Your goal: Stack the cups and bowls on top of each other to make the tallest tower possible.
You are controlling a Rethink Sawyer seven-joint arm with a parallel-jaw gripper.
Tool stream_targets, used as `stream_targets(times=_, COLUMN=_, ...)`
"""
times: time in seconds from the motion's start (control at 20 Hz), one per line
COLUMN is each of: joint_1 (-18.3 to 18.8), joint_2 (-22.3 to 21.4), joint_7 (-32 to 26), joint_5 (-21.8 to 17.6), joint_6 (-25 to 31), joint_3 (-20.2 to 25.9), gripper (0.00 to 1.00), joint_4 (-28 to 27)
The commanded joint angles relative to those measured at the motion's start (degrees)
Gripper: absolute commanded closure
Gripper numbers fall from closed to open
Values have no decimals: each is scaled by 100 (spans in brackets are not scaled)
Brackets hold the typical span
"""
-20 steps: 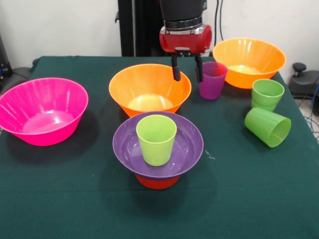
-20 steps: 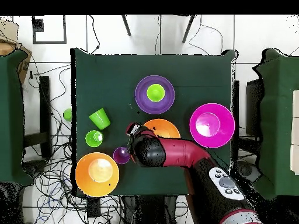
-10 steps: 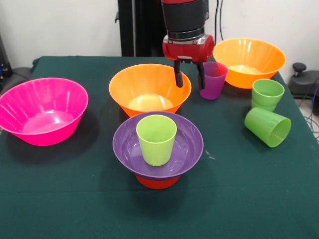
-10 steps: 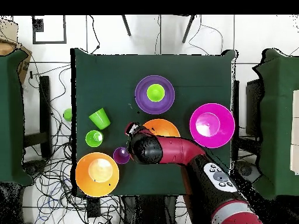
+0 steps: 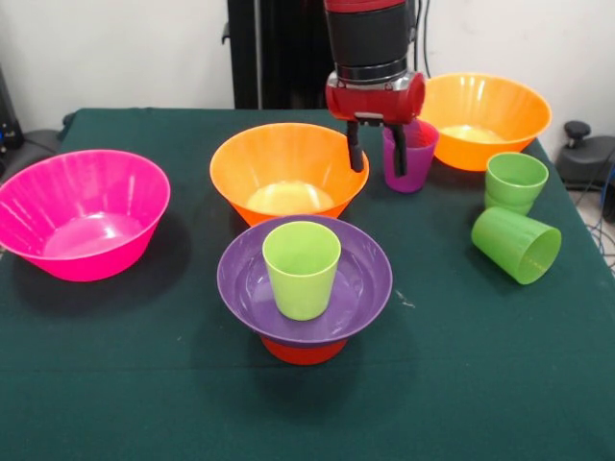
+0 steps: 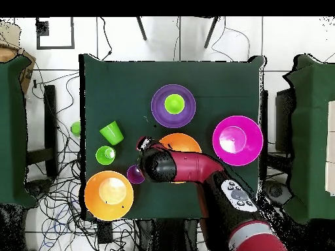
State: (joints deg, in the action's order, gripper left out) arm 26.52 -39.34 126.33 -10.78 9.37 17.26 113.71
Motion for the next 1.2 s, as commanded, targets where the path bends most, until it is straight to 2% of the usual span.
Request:
stream_targets(times=0.05, joint_1=-129, joint_2=154, joint_7=587, joint_5=245, joint_6=180, joint_3=-93, gripper=0, joint_4=-424)
stream_targets(times=0.4, joint_1=-116, joint_2=194, joint_7=508, joint_5=288, joint_6=326, joint_3=-93, gripper=0, joint_4=-568)
stream_targets(times=0.7, joint_1=404, joint_2=23, joint_7=212, joint_5=224, joint_6=434, joint_3=360, gripper=0, joint_4=-311)
stream_targets(times=0.95, joint_1=765, joint_2=93, joint_7=99, joint_5=16, joint_6=205, joint_3=601, gripper=0, joint_4=-68)
stream_targets(times=1.2, joint_1=665, joint_2=153, joint_7=276, joint_5=-123, joint_6=-133, joint_3=513, gripper=0, joint_4=123)
